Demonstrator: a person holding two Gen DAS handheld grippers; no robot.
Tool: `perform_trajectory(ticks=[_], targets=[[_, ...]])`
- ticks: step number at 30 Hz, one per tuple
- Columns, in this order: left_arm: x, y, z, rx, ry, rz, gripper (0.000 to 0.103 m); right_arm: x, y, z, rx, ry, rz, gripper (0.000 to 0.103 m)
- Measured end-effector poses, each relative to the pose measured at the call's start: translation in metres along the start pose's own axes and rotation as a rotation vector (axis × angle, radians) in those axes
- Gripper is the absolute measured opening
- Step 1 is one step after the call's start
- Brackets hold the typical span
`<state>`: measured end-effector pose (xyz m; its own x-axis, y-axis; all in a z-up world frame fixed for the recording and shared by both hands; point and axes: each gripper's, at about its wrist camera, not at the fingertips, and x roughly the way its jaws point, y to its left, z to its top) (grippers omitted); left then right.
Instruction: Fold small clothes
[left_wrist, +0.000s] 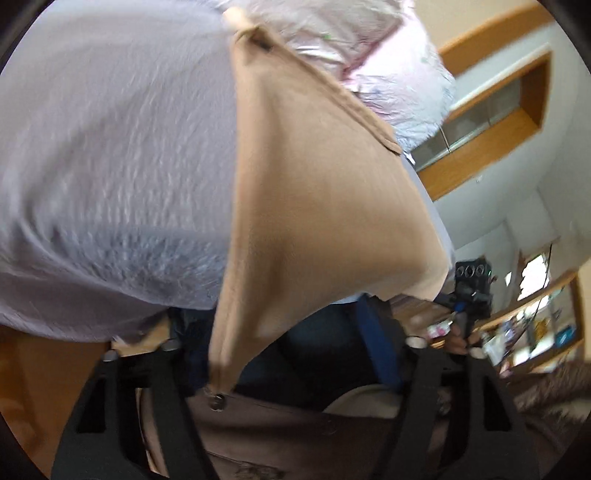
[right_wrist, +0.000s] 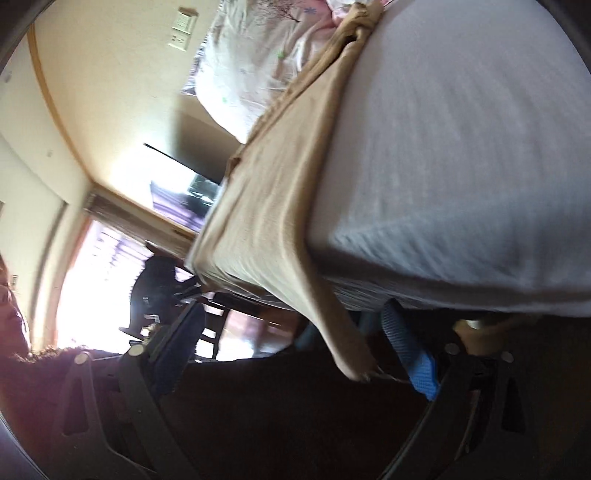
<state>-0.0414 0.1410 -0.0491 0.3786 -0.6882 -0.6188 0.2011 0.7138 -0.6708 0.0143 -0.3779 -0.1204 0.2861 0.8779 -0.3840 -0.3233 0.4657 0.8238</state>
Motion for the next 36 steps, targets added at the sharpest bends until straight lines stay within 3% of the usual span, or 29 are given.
perform_trajectory(ticks=[1,2,3,4,7,11,14,16,20,22,25,27,28,29,31,34,35,36], targets=[[0.004,0.005,0.0,-0.047,0.016,-0.007,0.043,0.002,-0.002,0.0,0.007,-0.003,0.012,0.041],[0.005,0.009,-0.002,-0.076,0.025,-0.015,0.022,0.004,-0.001,0.0,0.005,-0.006,0.006,0.017],[0.004,0.011,-0.003,-0.095,0.03,-0.023,0.006,-0.001,0.003,-0.004,0.001,-0.008,0.007,0.011],[0.001,0.012,-0.004,-0.11,0.029,-0.036,0.006,-0.005,0.007,-0.005,-0.005,-0.011,0.019,0.008],[-0.017,-0.003,0.002,-0.093,-0.006,-0.089,0.005,-0.016,0.034,0.002,-0.084,-0.031,0.024,0.007],[-0.055,-0.038,0.042,0.011,-0.117,-0.138,0.005,-0.033,0.097,0.058,-0.262,-0.146,0.03,0.007],[-0.067,-0.062,0.101,0.099,-0.195,-0.093,0.005,-0.035,0.127,0.126,-0.316,-0.269,0.01,0.007],[-0.062,-0.067,0.157,0.097,-0.253,-0.058,0.005,-0.021,0.133,0.184,-0.294,-0.342,-0.035,0.007],[-0.016,-0.042,0.257,-0.008,-0.297,0.03,0.005,0.021,0.096,0.269,-0.165,-0.395,-0.19,0.007],[0.013,-0.02,0.288,-0.076,-0.273,0.072,0.005,0.058,0.058,0.313,-0.043,-0.359,-0.309,0.007],[0.051,0.026,0.317,-0.21,-0.214,0.1,0.005,0.09,0.018,0.331,0.089,-0.299,-0.424,0.007],[0.052,0.05,0.321,-0.301,-0.228,0.058,0.005,0.097,0.0,0.336,0.162,-0.288,-0.433,0.011],[0.05,0.06,0.322,-0.34,-0.237,0.012,0.005,0.099,-0.004,0.338,0.174,-0.29,-0.438,0.021],[0.048,0.064,0.322,-0.352,-0.247,-0.002,0.006,0.099,-0.007,0.341,0.193,-0.296,-0.432,0.051],[0.04,0.065,0.324,-0.347,-0.274,0.013,0.006,0.096,-0.014,0.348,0.235,-0.344,-0.388,0.08],[0.027,0.062,0.326,-0.334,-0.316,-0.002,0.009,0.095,-0.02,0.362,0.272,-0.381,-0.334,0.08],[0.022,0.061,0.326,-0.331,-0.323,-0.003,0.025,0.091,-0.018,0.362,0.28,-0.393,-0.326,0.08],[0.013,0.056,0.322,-0.318,-0.328,0.01,0.056,0.088,-0.014,0.361,0.268,-0.4,-0.313,0.081]])
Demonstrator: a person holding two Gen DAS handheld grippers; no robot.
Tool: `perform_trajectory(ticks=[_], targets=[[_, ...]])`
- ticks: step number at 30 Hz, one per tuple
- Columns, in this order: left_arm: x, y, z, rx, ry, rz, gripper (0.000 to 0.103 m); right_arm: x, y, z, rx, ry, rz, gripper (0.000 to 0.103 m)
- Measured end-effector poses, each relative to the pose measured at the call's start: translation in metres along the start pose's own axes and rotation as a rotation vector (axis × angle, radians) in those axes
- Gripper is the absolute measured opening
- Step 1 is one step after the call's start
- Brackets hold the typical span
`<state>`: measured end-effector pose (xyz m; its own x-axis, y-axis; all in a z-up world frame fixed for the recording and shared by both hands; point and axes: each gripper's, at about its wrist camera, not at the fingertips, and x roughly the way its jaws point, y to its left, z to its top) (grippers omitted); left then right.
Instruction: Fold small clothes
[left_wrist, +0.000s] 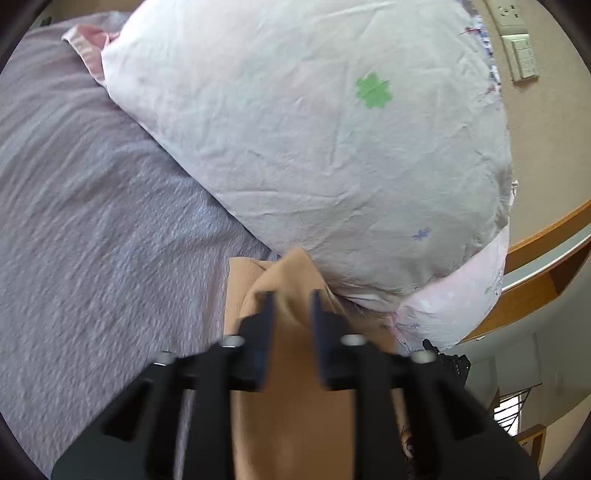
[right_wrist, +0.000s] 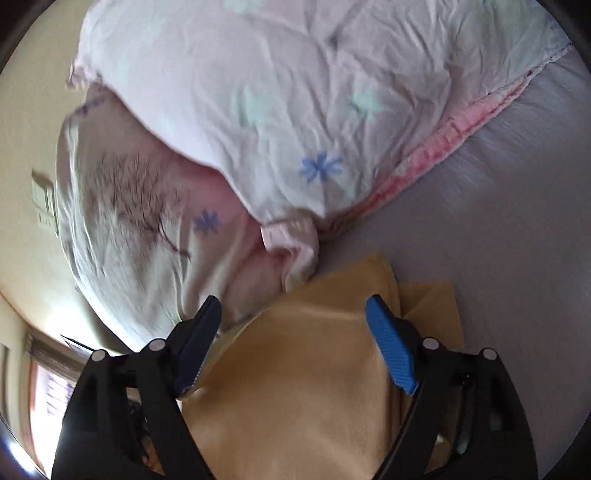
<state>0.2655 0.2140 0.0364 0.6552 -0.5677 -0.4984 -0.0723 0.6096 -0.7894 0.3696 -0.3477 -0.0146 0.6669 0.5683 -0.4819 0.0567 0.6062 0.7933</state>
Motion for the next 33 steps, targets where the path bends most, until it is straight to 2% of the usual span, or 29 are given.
perform_trajectory(ticks=[2,4,5,7,9,11,13,16,17,18,19,21,24,29,32,33], targets=[[-0.016,-0.009,-0.006,0.062,-0.009,0.048,0.081,-0.008,0.012,-0.006,-0.07,0.007,0.004,0.08],[-0.023,-0.012,-0.015,0.122,0.028,0.078,0.081,-0.012,0.021,-0.019,-0.141,0.043,-0.03,0.081],[-0.019,-0.014,-0.018,0.136,0.048,0.086,0.081,-0.013,0.023,-0.028,-0.168,0.073,-0.056,0.084],[-0.02,-0.014,-0.032,0.164,0.113,0.129,0.081,-0.006,0.019,-0.039,-0.195,0.138,-0.159,0.084],[-0.016,-0.011,-0.043,0.17,0.166,0.148,0.081,-0.015,0.021,-0.045,-0.214,0.118,-0.173,0.082],[-0.012,-0.01,-0.056,0.178,0.203,0.155,0.081,-0.034,0.026,-0.05,-0.181,0.089,-0.087,0.083],[-0.003,-0.015,-0.065,0.196,0.223,0.173,0.081,-0.059,0.029,-0.055,-0.179,0.032,0.042,0.085],[0.007,-0.026,-0.074,0.238,0.202,0.222,0.08,-0.082,0.023,-0.066,-0.206,-0.048,0.118,0.09],[0.01,-0.026,-0.077,0.226,0.189,0.237,0.075,-0.085,0.018,-0.065,-0.178,-0.055,0.151,0.091],[0.012,-0.027,-0.078,0.208,0.199,0.234,0.041,-0.088,0.009,-0.065,-0.143,-0.055,0.188,0.091],[0.019,-0.024,-0.08,0.165,0.236,0.221,0.025,-0.091,-0.001,-0.066,-0.098,-0.057,0.237,0.091],[0.018,-0.019,-0.079,0.104,0.219,0.196,0.018,-0.095,-0.015,-0.065,-0.045,-0.075,0.282,0.091],[0.01,-0.035,-0.072,0.087,0.19,0.096,0.017,-0.098,-0.026,-0.064,-0.003,-0.101,0.298,0.091],[0.016,-0.128,-0.075,0.255,0.183,-0.031,0.017,-0.105,-0.034,-0.059,0.034,-0.164,0.32,0.091],[0.054,-0.196,-0.1,0.367,0.257,-0.138,0.017,-0.115,-0.039,-0.056,0.04,-0.215,0.292,0.091],[0.077,-0.217,-0.115,0.401,0.299,-0.165,0.017,-0.117,-0.042,-0.055,0.043,-0.225,0.281,0.091]])
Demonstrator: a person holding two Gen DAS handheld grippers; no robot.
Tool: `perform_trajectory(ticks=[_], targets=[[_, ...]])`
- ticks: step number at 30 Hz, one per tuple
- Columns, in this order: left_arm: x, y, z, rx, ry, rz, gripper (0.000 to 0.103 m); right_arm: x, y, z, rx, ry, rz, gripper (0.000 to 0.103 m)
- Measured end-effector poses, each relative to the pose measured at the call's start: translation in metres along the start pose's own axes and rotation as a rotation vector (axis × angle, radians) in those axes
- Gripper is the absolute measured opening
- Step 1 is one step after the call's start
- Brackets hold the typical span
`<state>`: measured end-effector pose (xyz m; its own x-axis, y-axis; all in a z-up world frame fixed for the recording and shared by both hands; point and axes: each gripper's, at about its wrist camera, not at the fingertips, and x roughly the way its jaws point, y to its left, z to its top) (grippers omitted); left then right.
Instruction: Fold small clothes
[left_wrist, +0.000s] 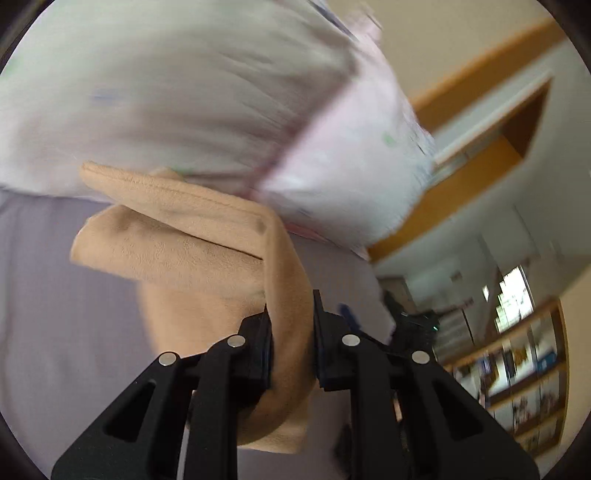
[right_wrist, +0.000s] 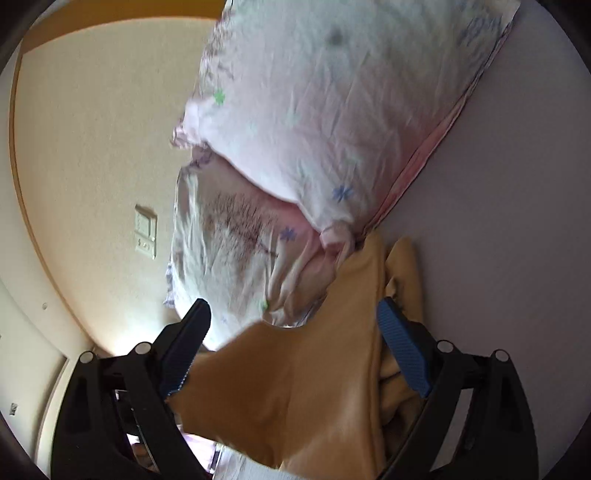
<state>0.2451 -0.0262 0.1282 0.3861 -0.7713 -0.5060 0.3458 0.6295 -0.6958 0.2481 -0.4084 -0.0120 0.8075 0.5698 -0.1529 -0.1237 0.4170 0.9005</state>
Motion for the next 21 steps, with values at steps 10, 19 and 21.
perform_trajectory(ticks=[10,19,21], targets=[[0.094,-0.021,-0.024,-0.008,0.201,-0.155,0.039,-0.014,-0.01,0.013,0.0,-0.005,-0.096,0.093],[0.06,0.07,-0.021,-0.127,0.138,0.22,0.065,0.052,-0.001,0.004,-0.09,0.379,-0.284,0.093],[0.076,0.075,-0.026,-0.136,0.183,0.215,0.066,0.059,0.0,0.0,-0.117,0.412,-0.304,0.093]])
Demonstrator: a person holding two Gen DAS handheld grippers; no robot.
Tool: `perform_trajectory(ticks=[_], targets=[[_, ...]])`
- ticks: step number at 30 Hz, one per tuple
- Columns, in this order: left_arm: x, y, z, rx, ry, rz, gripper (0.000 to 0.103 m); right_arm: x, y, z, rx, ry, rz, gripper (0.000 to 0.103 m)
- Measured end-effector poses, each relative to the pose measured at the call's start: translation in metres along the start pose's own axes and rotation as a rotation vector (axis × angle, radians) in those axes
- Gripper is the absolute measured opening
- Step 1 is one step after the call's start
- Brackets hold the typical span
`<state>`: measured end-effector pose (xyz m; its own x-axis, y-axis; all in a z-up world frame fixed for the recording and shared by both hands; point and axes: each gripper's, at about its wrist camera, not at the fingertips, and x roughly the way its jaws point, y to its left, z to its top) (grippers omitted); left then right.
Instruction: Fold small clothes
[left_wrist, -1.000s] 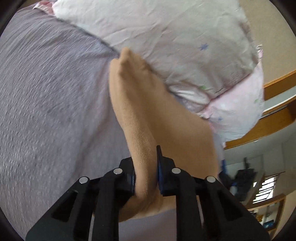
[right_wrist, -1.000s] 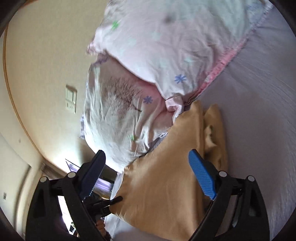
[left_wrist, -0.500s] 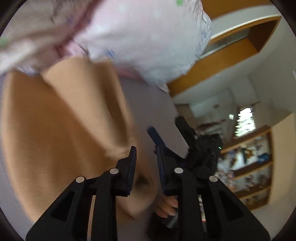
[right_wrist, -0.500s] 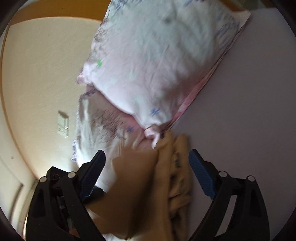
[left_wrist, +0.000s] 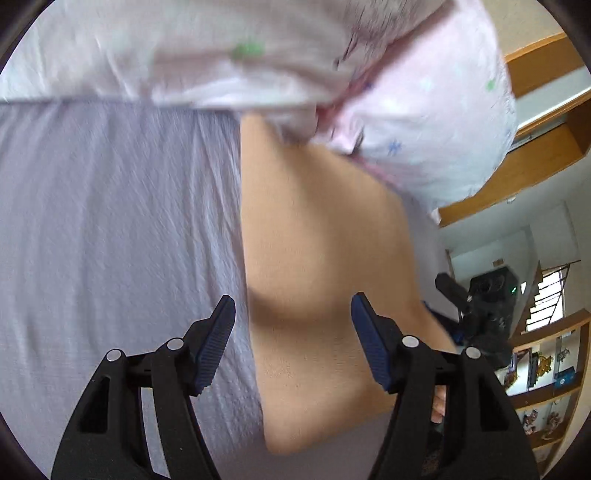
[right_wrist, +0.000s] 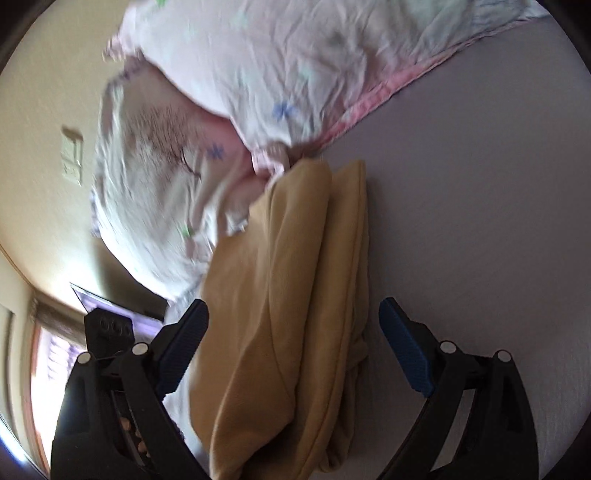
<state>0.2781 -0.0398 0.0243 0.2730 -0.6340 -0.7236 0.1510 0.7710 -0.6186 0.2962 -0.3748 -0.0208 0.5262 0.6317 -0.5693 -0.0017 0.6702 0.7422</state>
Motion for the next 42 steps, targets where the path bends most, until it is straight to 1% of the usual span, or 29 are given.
perform_trajectory(ticks=[1,2,3,5,6,8,9,11,12,14,16,17,18,20,21,23,25,27,28,29,31,33,35,36,37,39,40,41,42], targets=[[0.009,-0.001,-0.002,0.003,0.018,0.001,0.066,0.002,0.001,-0.001,-0.017,0.005,-0.01,0.09],[0.014,-0.003,-0.008,0.006,0.023,-0.002,0.068,0.007,0.003,-0.004,-0.033,0.022,-0.007,0.08],[0.013,-0.006,-0.008,0.024,-0.001,-0.005,0.07,0.01,0.002,-0.005,-0.037,0.031,-0.002,0.072],[0.016,-0.014,-0.007,0.045,-0.015,-0.004,0.068,0.012,0.004,-0.009,-0.078,0.021,-0.033,0.035],[0.017,-0.015,-0.008,0.061,-0.026,-0.015,0.053,0.012,0.005,-0.01,-0.085,0.016,-0.019,0.035],[0.003,-0.013,-0.01,0.094,-0.06,-0.037,0.037,0.008,0.015,-0.012,-0.106,-0.01,0.041,0.03],[-0.001,-0.014,-0.01,0.097,-0.068,-0.058,0.034,0.006,0.021,-0.012,-0.121,-0.02,0.067,0.03],[-0.022,-0.01,-0.014,0.116,-0.102,-0.066,0.034,0.009,0.041,-0.014,-0.168,-0.022,0.119,0.029],[-0.043,-0.005,-0.018,0.134,-0.152,-0.045,0.034,0.015,0.05,-0.016,-0.191,-0.011,0.126,0.029],[-0.064,0.004,-0.022,0.15,-0.195,-0.008,0.035,0.037,0.065,-0.022,-0.225,0.039,0.108,0.032],[-0.081,0.018,-0.028,0.165,-0.215,0.11,0.038,0.055,0.069,-0.026,-0.235,0.1,0.039,0.039],[-0.084,0.021,-0.03,0.168,-0.221,0.151,0.038,0.057,0.069,-0.028,-0.234,0.098,-0.025,0.041],[-0.095,0.024,-0.038,0.184,-0.253,0.205,0.038,0.051,0.069,-0.027,-0.224,0.065,-0.027,0.045],[-0.11,0.02,-0.051,0.218,-0.299,0.201,0.039,0.024,0.07,-0.023,-0.206,-0.069,-0.006,0.048],[-0.117,0.013,-0.061,0.249,-0.316,0.18,0.044,0.016,0.073,-0.02,-0.206,-0.087,0.024,0.047],[-0.122,-0.002,-0.075,0.31,-0.322,0.135,0.054,0.019,0.082,-0.016,-0.214,-0.055,0.029,0.045],[-0.108,-0.031,-0.089,0.406,-0.301,0.119,0.058,0.031,0.09,-0.015,-0.236,-0.022,-0.027,0.044],[-0.095,-0.042,-0.099,0.458,-0.265,0.12,0.062,0.053,0.092,-0.012,-0.221,0.028,-0.106,0.044],[-0.087,-0.045,-0.103,0.471,-0.25,0.132,0.062,0.06,0.093,-0.012,-0.213,0.047,-0.112,0.034],[-0.077,-0.048,-0.102,0.476,-0.23,0.142,0.063,0.068,0.092,-0.013,-0.223,0.056,-0.101,0.008],[-0.063,-0.039,-0.108,0.458,-0.164,0.155,0.062,0.067,0.088,-0.012,-0.243,0.005,-0.129,0.005],[-0.051,-0.031,-0.112,0.45,-0.117,0.175,0.062,0.063,0.081,-0.008,-0.218,-0.025,-0.169,0.005],[-0.05,-0.028,-0.117,0.454,-0.118,0.19,0.062,0.054,0.085,-0.013,-0.234,-0.047,-0.189,0.006],[-0.052,-0.028,-0.118,0.455,-0.123,0.188,0.062,0.041,0.093,-0.019,-0.262,-0.088,-0.194,0.009],[-0.054,-0.027,-0.119,0.452,-0.125,0.181,0.063,0.032,0.099,-0.023,-0.277,-0.111,-0.162,0.015],[-0.053,-0.023,-0.117,0.439,-0.124,0.165,0.063,0.007,0.116,-0.041,-0.298,-0.125,0.007,0.035],[-0.052,-0.022,-0.116,0.436,-0.124,0.164,0.063,-0.001,0.123,-0.052,-0.314,-0.11,0.076,0.051],[-0.052,-0.022,-0.117,0.437,-0.125,0.164,0.064,-0.005,0.132,-0.065,-0.34,-0.08,0.135,0.056],[-0.05,-0.022,-0.118,0.438,-0.127,0.165,0.066,-0.003,0.139,-0.078,-0.371,-0.042,0.147,0.058]])
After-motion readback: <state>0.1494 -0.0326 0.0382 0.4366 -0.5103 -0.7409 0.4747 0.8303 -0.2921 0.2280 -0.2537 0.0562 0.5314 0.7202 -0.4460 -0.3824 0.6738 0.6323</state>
